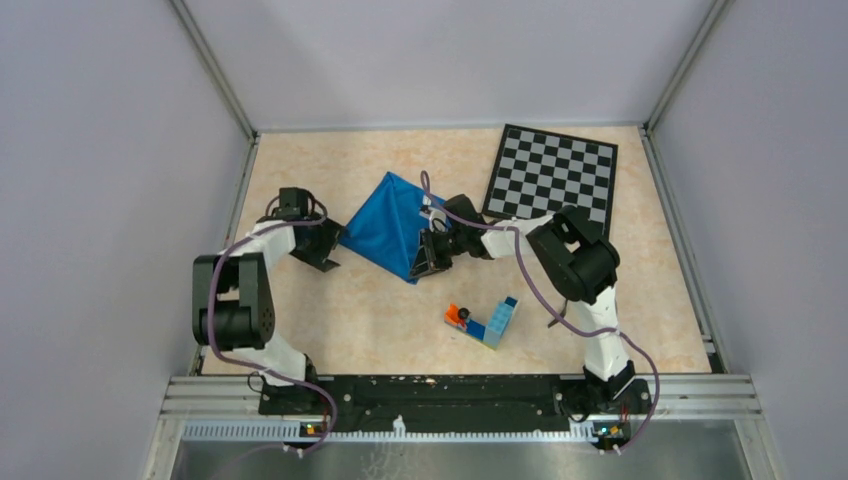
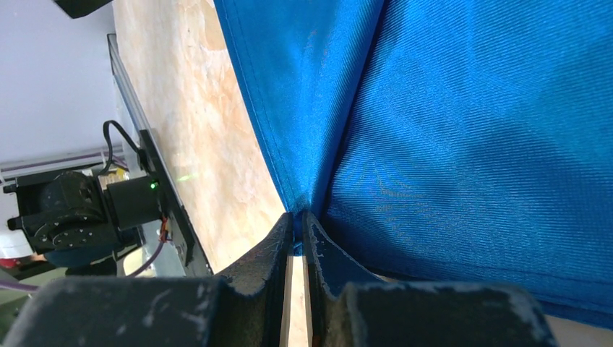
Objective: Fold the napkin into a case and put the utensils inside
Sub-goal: Smooth out the top corner of the smaller rectangle-folded napkin at the center of the board.
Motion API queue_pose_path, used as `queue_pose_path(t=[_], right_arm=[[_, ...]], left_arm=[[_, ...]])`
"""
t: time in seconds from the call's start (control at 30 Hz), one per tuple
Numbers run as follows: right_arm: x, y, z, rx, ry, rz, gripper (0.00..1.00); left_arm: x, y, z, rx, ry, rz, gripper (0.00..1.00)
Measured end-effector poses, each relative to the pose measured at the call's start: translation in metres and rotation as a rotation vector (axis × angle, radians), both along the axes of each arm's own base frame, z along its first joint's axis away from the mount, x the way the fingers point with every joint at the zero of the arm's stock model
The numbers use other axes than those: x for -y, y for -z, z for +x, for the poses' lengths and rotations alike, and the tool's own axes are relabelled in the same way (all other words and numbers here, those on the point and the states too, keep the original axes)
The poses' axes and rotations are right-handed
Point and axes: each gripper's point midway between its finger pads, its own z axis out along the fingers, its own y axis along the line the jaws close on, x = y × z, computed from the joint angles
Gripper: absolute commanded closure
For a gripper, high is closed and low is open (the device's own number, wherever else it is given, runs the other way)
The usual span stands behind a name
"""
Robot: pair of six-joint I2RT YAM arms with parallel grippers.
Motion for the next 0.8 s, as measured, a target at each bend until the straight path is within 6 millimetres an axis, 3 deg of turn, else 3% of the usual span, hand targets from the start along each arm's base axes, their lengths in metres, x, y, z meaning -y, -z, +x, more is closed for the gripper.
queue_pose_path(t=[0.1, 0.67, 0.8], right_arm=[[-0.001, 0.0, 0.0, 0.005, 0.001, 0.004, 0.91], [-0.003, 0.0, 0.0, 0.015, 0.005, 0.005, 0.92], [-0.005, -0.001, -0.002, 0.036, 0.004, -0.009, 0.92]], left_arm=[[-0.001, 0.013, 0.005, -0.058, -0.062, 0.0, 0.29], [-0.009, 0.023, 0.041, -0.087, -0.236, 0.043, 0.65], [-0.013, 0.024, 0.048, -0.078, -0.239, 0.063, 0.68]])
